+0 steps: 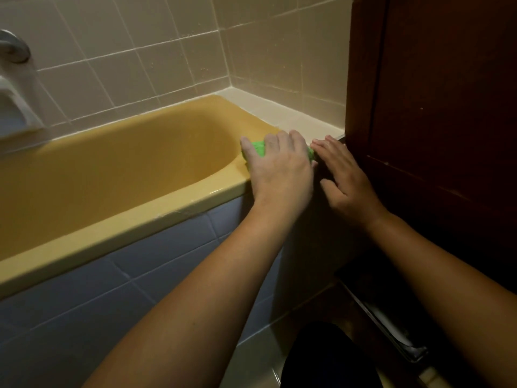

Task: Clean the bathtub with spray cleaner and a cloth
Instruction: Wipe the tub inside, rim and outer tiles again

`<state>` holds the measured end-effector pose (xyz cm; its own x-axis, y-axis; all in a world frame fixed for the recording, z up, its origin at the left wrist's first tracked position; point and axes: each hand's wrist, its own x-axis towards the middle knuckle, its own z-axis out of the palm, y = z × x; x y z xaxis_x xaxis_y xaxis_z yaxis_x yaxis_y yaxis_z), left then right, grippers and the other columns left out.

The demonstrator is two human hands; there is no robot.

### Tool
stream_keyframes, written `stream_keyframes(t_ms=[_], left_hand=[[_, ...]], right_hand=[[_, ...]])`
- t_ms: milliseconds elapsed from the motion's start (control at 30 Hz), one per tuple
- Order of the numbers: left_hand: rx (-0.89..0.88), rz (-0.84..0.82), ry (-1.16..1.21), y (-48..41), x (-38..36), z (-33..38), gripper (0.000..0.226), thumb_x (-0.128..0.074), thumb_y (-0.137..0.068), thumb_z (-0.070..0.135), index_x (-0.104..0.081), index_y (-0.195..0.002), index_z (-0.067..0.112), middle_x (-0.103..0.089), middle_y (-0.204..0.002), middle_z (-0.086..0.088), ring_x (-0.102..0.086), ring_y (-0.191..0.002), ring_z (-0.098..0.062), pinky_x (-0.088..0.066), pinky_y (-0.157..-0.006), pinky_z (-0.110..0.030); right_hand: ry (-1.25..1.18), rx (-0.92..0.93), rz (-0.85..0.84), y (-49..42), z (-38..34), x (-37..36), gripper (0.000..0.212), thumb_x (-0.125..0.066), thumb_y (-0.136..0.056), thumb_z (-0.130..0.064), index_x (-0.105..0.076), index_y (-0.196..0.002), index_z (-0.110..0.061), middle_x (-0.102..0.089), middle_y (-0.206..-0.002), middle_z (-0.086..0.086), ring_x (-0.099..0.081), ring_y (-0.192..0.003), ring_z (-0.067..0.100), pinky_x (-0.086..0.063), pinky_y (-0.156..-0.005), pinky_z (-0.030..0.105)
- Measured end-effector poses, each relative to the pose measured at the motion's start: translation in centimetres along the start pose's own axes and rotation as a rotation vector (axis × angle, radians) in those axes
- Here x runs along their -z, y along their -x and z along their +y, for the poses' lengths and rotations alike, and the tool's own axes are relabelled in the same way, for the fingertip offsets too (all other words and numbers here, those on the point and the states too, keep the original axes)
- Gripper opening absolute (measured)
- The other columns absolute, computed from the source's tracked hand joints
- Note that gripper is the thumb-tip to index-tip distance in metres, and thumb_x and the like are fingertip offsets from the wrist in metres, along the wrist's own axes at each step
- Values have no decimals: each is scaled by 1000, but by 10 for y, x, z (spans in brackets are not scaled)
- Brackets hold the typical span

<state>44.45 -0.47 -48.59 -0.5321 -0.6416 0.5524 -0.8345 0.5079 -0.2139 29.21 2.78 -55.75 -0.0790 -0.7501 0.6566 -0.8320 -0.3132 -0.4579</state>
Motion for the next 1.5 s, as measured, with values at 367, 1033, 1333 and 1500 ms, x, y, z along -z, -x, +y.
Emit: stream_keyframes(t_ms=[367,1033,1333,1500], left_hand=[[15,38,-20,45,10,-63,58,-41,-97,56,-46,-141,18,-55,-132,-5,-51,-124,-28,-25,-113,-68],[127,-43,-63,147,49,-208,65,-47,-93,60,-49,-146,22,-55,-145,3,-49,-137,-21,-26,-117,-62],[188,-119,-56,190,69,-267,66,-43,-95,61,-47,-149,23,-53,-148,2,-45,-142,-21,-22,-119,-65],[258,-169,-41,212,81,-297,68,-43,-93,62,-42,-151,27,-49,-152,6,-38,-148,-17,-14,-122,-67]], right_hand=[[299,285,3,-35,-16,-8,49,-36,-107,-33,-59,-142,-8,-60,-146,11,-50,-141,28,-19,-126,47],[425,700,-15,-60,-154,-103,47,-35,-111,-39,-66,-123,-5,-71,-112,16,-69,-96,36,-53,-82,47],[491,682,-201,-57,-215,-131,55,-20,-112,-47,-61,-119,-10,-65,-103,13,-61,-85,37,-47,-75,49],[484,664,-250,-56,-248,-147,57,-15,-111,-48,-59,-114,-11,-62,-98,13,-59,-83,37,-45,-73,50]])
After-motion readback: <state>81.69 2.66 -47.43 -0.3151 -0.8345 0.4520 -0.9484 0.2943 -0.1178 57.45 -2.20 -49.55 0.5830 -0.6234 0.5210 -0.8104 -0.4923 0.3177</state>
